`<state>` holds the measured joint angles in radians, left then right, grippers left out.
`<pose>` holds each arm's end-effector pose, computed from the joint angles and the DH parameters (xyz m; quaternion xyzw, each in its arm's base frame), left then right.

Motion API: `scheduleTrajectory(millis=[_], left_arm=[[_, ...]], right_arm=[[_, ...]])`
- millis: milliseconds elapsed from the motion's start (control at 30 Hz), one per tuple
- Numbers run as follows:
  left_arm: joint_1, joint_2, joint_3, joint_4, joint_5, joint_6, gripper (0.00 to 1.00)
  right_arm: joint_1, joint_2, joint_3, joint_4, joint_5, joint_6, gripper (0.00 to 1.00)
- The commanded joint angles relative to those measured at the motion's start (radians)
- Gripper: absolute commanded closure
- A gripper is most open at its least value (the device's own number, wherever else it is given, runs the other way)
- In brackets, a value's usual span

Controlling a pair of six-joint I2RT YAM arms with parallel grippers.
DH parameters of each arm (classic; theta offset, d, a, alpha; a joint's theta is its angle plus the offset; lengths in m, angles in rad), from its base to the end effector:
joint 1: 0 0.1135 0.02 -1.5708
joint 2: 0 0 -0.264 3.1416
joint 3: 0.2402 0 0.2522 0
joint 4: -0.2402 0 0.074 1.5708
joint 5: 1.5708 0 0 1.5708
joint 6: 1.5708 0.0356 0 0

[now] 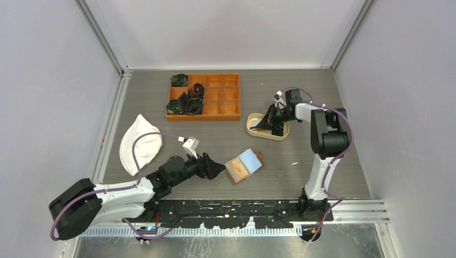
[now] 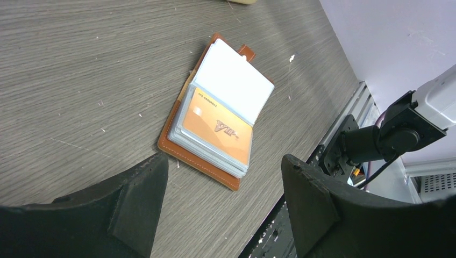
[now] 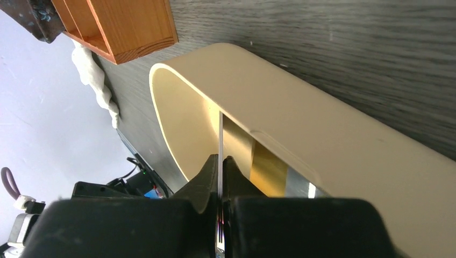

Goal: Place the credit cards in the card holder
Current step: Pick up the credit card from the storage box.

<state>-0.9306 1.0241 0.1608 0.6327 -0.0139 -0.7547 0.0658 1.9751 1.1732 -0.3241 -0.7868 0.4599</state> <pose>0.1164 -0.1555 0.1668 0.0645 0.7811 -0.4599 0.4174 0.3775 0.0501 0.1324 0.0935 0.9000 0.4140 0.0996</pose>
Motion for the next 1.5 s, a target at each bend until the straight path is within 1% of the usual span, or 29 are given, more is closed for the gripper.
scheduleTrajectory(millis=[0, 100, 200, 300, 467, 567, 733, 1000, 1267, 1367, 1467], left_arm=[[0.004, -0.047, 0.029, 0.009, -0.002, 0.007, 0.23], [0.004, -0.078, 0.026, -0.015, -0.011, 0.012, 0.23], [0.004, -0.088, 0.023, -0.023, -0.016, 0.014, 0.23], [0.003, -0.085, 0.025, -0.021, -0.013, 0.012, 0.23], [0.004, -0.081, 0.025, -0.017, -0.009, 0.011, 0.23], [0.004, -0.082, 0.025, -0.017, -0.01, 0.011, 0.23], [0.004, -0.083, 0.024, -0.017, -0.009, 0.01, 0.23], [0.004, -0.084, 0.026, -0.018, -0.007, 0.009, 0.23], [0.004, -0.085, 0.026, -0.018, -0.006, 0.009, 0.23], [0.004, -0.083, 0.026, -0.018, -0.006, 0.009, 0.23], [0.003, -0.082, 0.026, -0.016, -0.006, 0.008, 0.23]], right_arm=[[-0.033, -0.082, 0.032, -0.045, 0.0, -0.064, 0.98], [-0.05, -0.116, 0.03, -0.101, -0.015, -0.135, 0.98], [-0.067, -0.116, 0.026, -0.131, -0.042, -0.166, 0.97], [-0.09, -0.086, 0.043, -0.163, -0.06, -0.185, 0.91], [-0.099, -0.067, 0.051, -0.177, -0.063, -0.19, 0.77], [-0.106, -0.073, 0.051, -0.175, -0.058, -0.189, 0.75], [-0.134, -0.08, 0.041, -0.167, -0.048, -0.178, 0.74], [-0.171, -0.111, 0.001, -0.095, -0.055, -0.128, 0.73], [-0.2, -0.113, -0.019, -0.058, -0.068, -0.094, 0.74], [-0.205, -0.111, -0.026, -0.042, -0.062, -0.083, 0.77], [-0.207, -0.117, -0.038, -0.021, -0.051, -0.068, 0.85]])
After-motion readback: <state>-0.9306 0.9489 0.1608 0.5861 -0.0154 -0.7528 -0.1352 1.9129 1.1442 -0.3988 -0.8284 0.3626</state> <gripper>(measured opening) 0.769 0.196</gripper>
